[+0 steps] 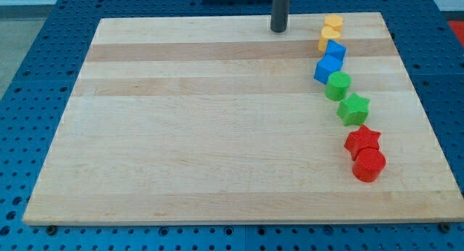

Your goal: Push the yellow hexagon to the downward

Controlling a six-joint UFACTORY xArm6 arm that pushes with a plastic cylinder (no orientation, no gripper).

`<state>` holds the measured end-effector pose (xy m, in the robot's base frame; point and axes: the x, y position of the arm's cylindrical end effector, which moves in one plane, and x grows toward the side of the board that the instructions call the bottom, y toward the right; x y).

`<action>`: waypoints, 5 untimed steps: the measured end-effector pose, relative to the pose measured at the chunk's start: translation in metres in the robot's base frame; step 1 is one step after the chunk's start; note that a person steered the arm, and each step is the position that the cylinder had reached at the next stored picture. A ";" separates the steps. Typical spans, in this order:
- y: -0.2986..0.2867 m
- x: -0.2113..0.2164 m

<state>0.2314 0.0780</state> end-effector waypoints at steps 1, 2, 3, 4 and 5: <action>0.035 -0.016; 0.052 -0.023; 0.078 -0.023; 0.086 -0.023; 0.103 -0.023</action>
<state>0.2082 0.1815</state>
